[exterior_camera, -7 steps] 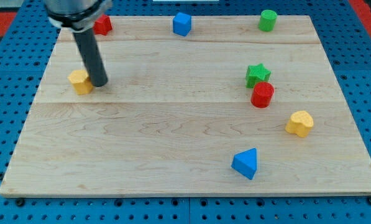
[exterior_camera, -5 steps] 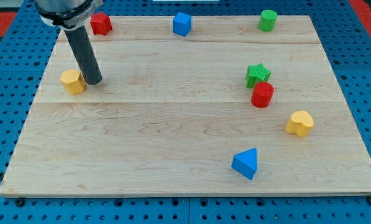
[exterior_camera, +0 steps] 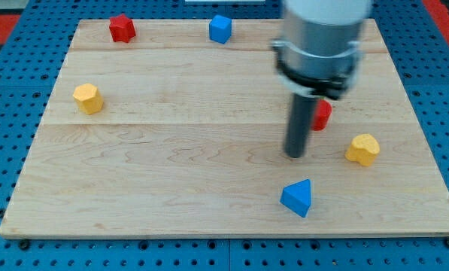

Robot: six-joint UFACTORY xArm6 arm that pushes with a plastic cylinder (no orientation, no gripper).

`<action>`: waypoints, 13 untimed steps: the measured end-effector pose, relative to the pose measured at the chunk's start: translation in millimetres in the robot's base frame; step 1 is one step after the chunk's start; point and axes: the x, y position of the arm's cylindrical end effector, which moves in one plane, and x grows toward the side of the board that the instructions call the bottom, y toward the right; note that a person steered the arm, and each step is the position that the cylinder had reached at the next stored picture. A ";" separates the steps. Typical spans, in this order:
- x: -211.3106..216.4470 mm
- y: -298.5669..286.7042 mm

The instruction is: Place the green star and yellow heart parallel to the red circle

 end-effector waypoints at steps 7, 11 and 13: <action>-67.4 24.4; -154.2 68.0; -116.1 -13.5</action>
